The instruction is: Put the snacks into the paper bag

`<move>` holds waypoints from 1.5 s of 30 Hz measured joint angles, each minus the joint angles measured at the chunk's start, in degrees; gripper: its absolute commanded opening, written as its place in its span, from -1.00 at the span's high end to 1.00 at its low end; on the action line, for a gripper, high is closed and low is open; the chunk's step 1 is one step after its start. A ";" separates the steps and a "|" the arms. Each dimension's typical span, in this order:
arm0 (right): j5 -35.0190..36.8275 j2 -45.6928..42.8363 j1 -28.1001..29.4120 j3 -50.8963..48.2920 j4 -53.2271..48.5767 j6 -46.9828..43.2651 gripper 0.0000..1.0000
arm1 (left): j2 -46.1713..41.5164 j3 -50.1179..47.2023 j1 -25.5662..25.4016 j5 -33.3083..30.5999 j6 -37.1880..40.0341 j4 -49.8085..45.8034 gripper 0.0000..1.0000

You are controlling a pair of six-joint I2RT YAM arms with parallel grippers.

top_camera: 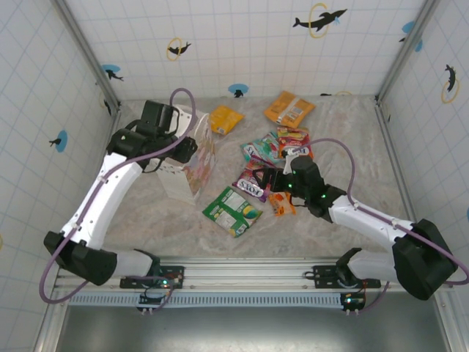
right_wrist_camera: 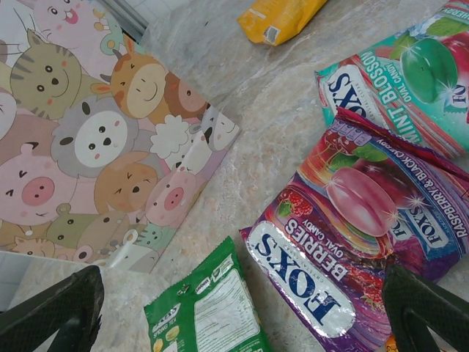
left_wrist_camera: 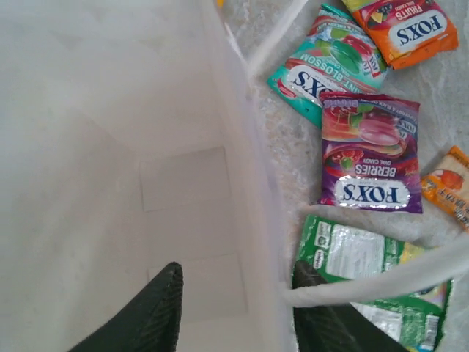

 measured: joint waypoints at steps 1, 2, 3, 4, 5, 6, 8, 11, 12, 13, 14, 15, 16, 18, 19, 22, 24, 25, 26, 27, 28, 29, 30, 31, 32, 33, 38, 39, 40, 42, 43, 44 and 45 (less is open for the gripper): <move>0.00 0.00 0.09 0.00 0.00 -0.02 -1.00 | -0.42 0.00 0.00 -0.02 -0.31 0.09 -0.19; 0.04 0.00 0.20 0.00 0.00 0.00 -1.00 | -0.70 0.02 0.00 0.02 -0.55 0.13 -0.22; 0.02 0.00 0.26 -0.02 0.00 -0.02 -1.00 | -0.98 0.07 0.00 0.04 -0.74 0.13 -0.24; 0.00 0.00 0.28 0.00 -0.02 -0.02 -1.00 | -1.25 0.09 0.00 0.07 -1.05 0.15 -0.26; 0.02 0.00 0.28 0.00 -0.04 -0.02 -1.00 | -1.49 0.13 0.00 0.13 -1.33 0.15 -0.29; 0.02 0.00 0.28 -0.02 -0.11 -0.02 -1.00 | -1.75 0.20 0.00 0.33 -1.68 0.15 -0.30; 0.04 0.00 0.28 0.00 -0.37 -0.02 -1.00 | -2.34 0.24 0.02 1.18 -1.99 0.22 -0.30; 0.02 -0.02 0.31 -0.02 -0.44 -0.04 -1.00 | -3.65 0.24 0.00 3.78 -2.03 0.26 -0.29; 0.04 0.00 0.31 0.00 -0.46 -0.02 -1.00 | -4.31 0.24 0.00 5.07 -2.03 0.31 -0.30; 0.02 -0.02 0.28 -0.02 -0.55 -0.02 -1.00 | -4.92 0.24 0.00 6.32 -2.03 0.35 -0.30; 0.00 0.00 0.31 0.00 -0.74 -0.02 -1.00 | -5.55 0.22 0.00 7.54 -2.03 0.42 -0.30; -0.02 -0.02 0.31 -0.07 -0.94 -0.04 -1.00 | -6.25 0.07 0.00 8.79 -2.03 0.63 -0.30; -0.02 -0.02 0.28 -0.24 -1.05 -0.04 -1.00 | -7.08 -0.35 0.00 10.10 -2.03 1.03 -0.30; -0.17 -0.02 0.13 -0.83 -1.31 0.02 -0.96 | -8.57 -1.57 0.00 12.28 -2.01 1.46 -0.29; -0.33 -0.02 -0.02 -1.36 -1.38 0.11 -0.89 | -9.31 -2.54 0.00 13.44 -1.99 1.60 -0.29; -1.79 0.00 -1.60 -3.78 -1.11 1.27 -0.75 | -10.45 -5.38 0.00 16.50 -1.97 1.90 -0.28; -2.97 0.46 -3.54 -5.88 0.48 2.16 -0.69 | -10.64 -7.30 0.00 18.40 -1.95 2.25 -0.28; -3.89 1.05 -4.66 -6.91 1.57 2.60 -0.65 | -10.67 -8.24 0.00 19.39 -1.95 2.27 -0.28; -4.55 1.81 -5.66 -7.69 2.45 3.02 -0.62 | -10.69 -8.92 0.00 20.15 -1.95 2.34 -0.28; -5.35 2.84 -6.84 -8.48 3.76 3.26 -0.58 | -10.75 -9.62 0.00 21.03 -1.92 2.47 -0.27; -6.19 3.98 -7.96 -9.09 5.05 3.45 -0.55 | -10.86 -10.21 0.00 21.77 -1.92 2.56 -0.28; -6.93 5.05 -8.90 -9.55 6.29 3.63 -0.53 | -11.04 -10.60 0.00 22.38 -1.90 2.75 -0.28; -7.89 6.38 -10.01 -9.90 7.69 3.78 -0.51 | -11.23 -10.86 0.00 22.97 -1.88 2.82 -0.28; -8.50 7.50 -10.71 -9.97 8.74 3.80 -0.50 | -11.50 -11.04 0.00 23.43 -1.81 3.10 -0.27; -9.35 8.98 -11.54 -9.99 10.25 3.80 -0.49 | -11.85 -11.21 0.00 23.91 -1.73 3.58 -0.27; -10.19 10.49 -12.15 -9.99 11.82 3.80 -0.46 | -12.24 -11.32 0.00 24.39 -1.73 3.98 -0.28; -13.31 17.79 -13.40 -9.22 17.09 3.82 -0.41 | -13.51 -11.85 0.00 26.03 -1.73 6.14 -0.28; -13.70 19.32 -13.55 -8.79 17.77 3.80 -0.40 | -13.57 -12.09 0.00 26.21 -1.73 6.56 -0.27; -14.03 20.76 -13.62 -8.15 18.36 3.80 -0.39 | -13.57 -12.33 0.00 26.25 -1.73 6.73 -0.27; -14.56 22.88 -13.75 -7.10 19.67 3.85 -0.36 | -13.53 -12.59 0.00 26.25 -1.73 6.97 -0.27; -14.95 24.00 -13.77 -6.64 20.85 3.87 -0.34 | -13.53 -12.59 0.00 26.25 -1.73 7.02 -0.28; -15.26 24.87 -13.88 -6.27 21.77 4.00 -0.32 | -13.53 -12.59 0.00 26.25 -1.73 7.06 -0.27; -15.91 25.83 -13.99 -5.97 22.97 4.26 -0.29 | -13.53 -12.59 0.00 26.25 -1.73 7.19 -0.28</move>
